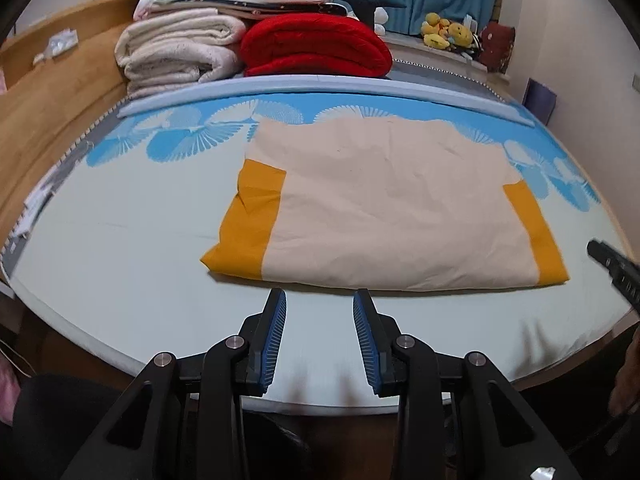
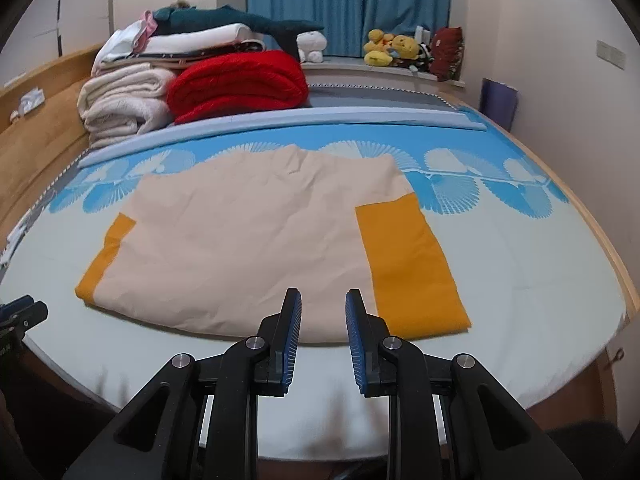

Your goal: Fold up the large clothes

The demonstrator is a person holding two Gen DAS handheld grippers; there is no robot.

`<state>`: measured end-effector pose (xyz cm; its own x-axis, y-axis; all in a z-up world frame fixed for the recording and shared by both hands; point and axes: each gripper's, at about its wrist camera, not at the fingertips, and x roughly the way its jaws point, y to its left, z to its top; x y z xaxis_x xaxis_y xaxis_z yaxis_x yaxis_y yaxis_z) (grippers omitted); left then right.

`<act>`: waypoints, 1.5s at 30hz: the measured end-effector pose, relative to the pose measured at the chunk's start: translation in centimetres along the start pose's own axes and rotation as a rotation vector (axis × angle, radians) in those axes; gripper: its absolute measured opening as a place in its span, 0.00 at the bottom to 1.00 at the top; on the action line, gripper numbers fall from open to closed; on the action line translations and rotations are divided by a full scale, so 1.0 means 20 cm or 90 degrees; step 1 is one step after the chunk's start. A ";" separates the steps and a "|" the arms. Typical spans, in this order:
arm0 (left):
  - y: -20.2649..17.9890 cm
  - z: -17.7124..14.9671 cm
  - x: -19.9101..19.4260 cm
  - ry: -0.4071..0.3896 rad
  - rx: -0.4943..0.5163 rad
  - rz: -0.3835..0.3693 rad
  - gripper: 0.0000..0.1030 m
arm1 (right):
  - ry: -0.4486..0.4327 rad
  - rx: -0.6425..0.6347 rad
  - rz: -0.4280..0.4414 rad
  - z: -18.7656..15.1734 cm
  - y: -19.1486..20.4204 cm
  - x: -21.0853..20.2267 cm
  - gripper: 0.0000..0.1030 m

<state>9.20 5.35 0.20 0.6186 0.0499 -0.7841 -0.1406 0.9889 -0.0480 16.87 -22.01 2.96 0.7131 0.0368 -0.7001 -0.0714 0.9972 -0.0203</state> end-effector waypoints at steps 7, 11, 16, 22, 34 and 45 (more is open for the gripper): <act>-0.04 0.04 0.03 -0.012 0.021 -0.018 0.32 | -0.005 0.004 -0.008 -0.02 0.03 -0.08 0.24; -0.05 0.09 0.04 -0.036 0.033 -0.010 0.31 | -0.019 -0.011 -0.006 0.00 0.05 -0.11 0.24; -0.06 0.14 0.06 -0.052 0.030 -0.009 0.35 | -0.049 -0.027 -0.005 0.03 0.05 -0.14 0.24; -0.08 0.16 0.08 -0.052 0.020 -0.020 0.38 | -0.072 -0.041 -0.012 0.05 0.04 -0.17 0.24; -0.04 0.15 0.18 -0.015 0.001 0.006 0.33 | -0.100 0.023 -0.001 0.06 0.00 -0.17 0.24; 0.11 0.06 0.28 0.077 -0.045 -0.015 0.10 | -0.008 0.052 0.058 -0.02 -0.01 0.16 0.24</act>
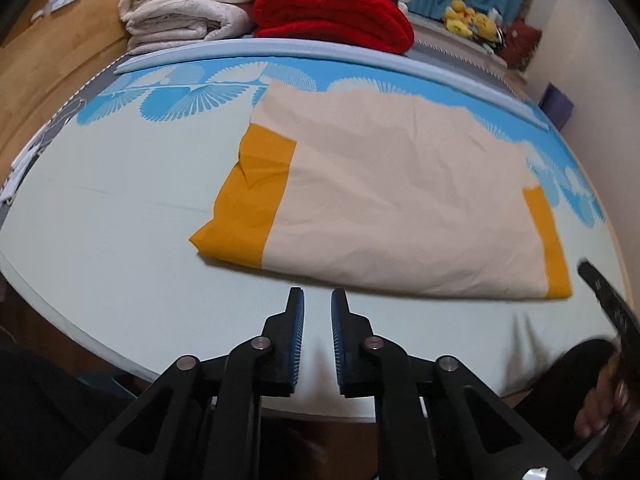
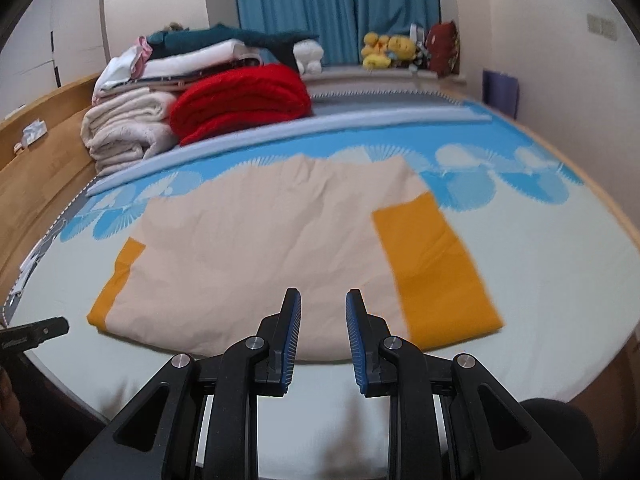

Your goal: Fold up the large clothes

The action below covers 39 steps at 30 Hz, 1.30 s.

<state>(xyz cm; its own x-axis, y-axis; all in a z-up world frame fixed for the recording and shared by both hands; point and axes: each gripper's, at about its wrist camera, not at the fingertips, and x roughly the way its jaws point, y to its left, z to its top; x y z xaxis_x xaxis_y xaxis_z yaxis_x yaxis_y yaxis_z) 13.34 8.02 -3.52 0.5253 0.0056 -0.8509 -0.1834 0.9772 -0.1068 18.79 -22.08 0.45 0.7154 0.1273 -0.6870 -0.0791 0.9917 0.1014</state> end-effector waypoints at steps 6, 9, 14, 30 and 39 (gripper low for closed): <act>0.03 -0.03 0.10 -0.010 -0.039 -0.040 0.10 | 0.021 -0.039 0.065 0.01 0.19 0.19 0.24; 0.03 -0.05 0.21 0.019 -0.075 -0.055 0.11 | 0.022 -0.085 0.067 -0.01 0.30 0.29 0.24; 0.06 -0.01 0.30 0.033 -0.106 -0.051 0.25 | 0.061 -0.148 0.037 -0.05 0.38 0.50 0.24; 0.49 -0.06 0.55 0.106 -0.438 -0.208 0.55 | 0.074 -0.117 0.018 -0.10 0.35 0.57 0.30; 0.62 0.03 0.69 0.076 -0.520 -0.232 0.57 | 0.167 -0.116 0.006 -0.15 0.30 0.74 0.30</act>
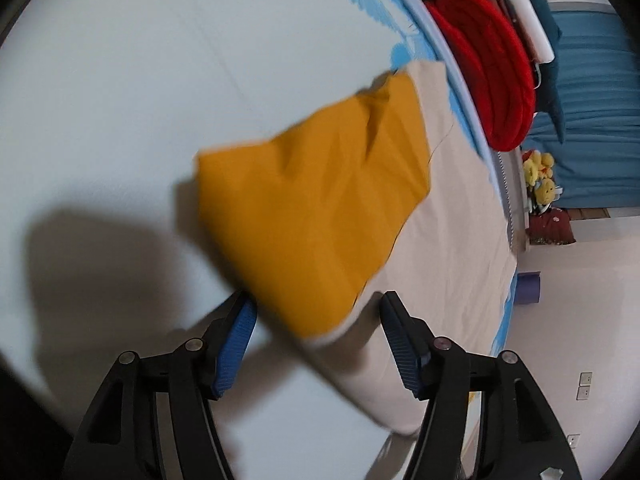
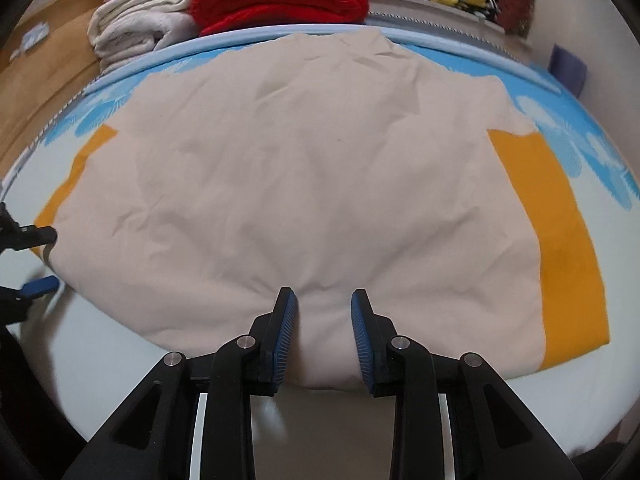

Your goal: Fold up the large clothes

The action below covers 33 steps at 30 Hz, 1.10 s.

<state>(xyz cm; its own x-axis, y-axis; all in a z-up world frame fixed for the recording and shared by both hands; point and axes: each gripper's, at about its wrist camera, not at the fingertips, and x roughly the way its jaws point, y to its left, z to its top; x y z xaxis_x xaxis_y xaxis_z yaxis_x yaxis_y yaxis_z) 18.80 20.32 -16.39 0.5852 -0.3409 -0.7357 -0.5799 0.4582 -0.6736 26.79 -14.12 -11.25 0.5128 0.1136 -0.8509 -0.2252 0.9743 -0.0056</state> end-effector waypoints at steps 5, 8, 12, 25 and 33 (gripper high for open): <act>-0.03 0.08 0.05 -0.024 0.009 -0.009 0.53 | -0.004 -0.006 0.006 -0.01 -0.01 -0.01 0.30; -0.03 0.09 0.06 -0.024 0.017 -0.014 0.40 | -0.008 -0.005 0.005 -0.03 0.00 -0.02 0.30; -0.05 0.11 0.07 -0.017 0.034 -0.039 0.15 | -0.033 -0.009 -0.009 -0.02 0.02 -0.06 0.30; -0.41 -0.05 -0.50 -0.156 0.328 0.013 0.09 | -0.165 -0.004 -0.109 0.05 0.38 -0.25 0.30; -0.40 -0.11 -0.65 -0.194 0.375 0.084 0.08 | 0.007 -0.086 0.025 0.08 0.65 -0.06 0.30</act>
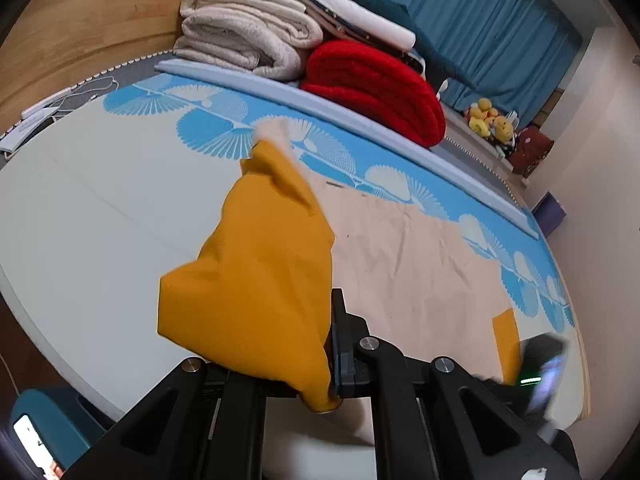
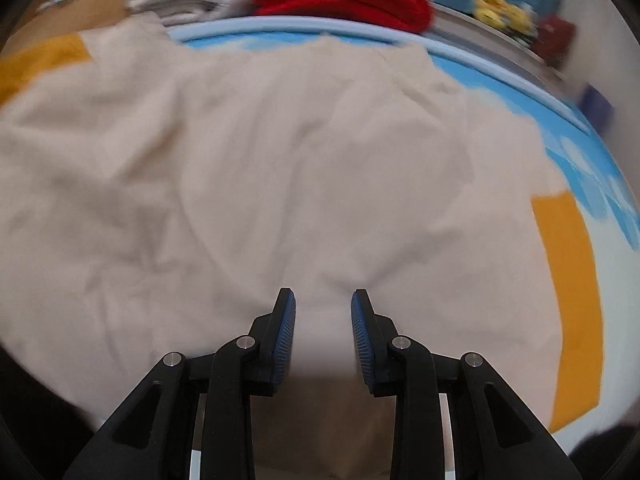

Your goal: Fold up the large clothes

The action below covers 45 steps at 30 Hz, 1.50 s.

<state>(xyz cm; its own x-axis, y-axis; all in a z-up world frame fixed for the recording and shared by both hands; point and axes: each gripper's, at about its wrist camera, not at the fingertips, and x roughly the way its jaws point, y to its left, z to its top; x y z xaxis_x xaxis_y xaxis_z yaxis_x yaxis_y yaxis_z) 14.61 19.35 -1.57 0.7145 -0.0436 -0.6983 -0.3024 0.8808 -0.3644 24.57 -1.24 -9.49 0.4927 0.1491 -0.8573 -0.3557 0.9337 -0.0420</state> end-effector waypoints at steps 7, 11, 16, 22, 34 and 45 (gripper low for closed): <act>-0.44 0.00 -0.06 -0.032 0.135 -0.017 0.08 | -0.162 0.029 0.015 -0.06 -0.52 -0.56 0.34; -0.89 -0.09 -0.04 -0.036 0.244 -0.052 0.07 | -0.234 0.107 -0.052 -0.18 -0.94 -0.79 0.38; -1.43 -0.38 0.10 0.003 0.379 -0.103 0.07 | -0.239 0.271 -0.064 -0.36 -1.34 -0.86 0.39; -1.67 -0.80 0.57 0.269 0.422 -0.197 0.23 | -0.248 0.315 -0.007 -0.46 -1.55 -0.85 0.49; -1.04 -0.46 0.28 0.207 0.310 -0.177 0.44 | -0.097 0.303 0.212 -0.40 -1.41 -0.44 0.68; -0.85 -0.48 0.33 0.171 0.298 -0.049 0.43 | -0.036 0.280 0.120 -0.43 -1.28 -0.32 0.68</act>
<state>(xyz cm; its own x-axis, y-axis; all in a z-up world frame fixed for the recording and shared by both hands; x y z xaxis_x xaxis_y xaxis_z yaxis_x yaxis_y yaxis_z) 18.45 -0.40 -5.96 0.5187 -0.1815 -0.8355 0.1019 0.9834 -0.1503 23.63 -28.85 -7.25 0.4988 0.3359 -0.7990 -0.0803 0.9358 0.3433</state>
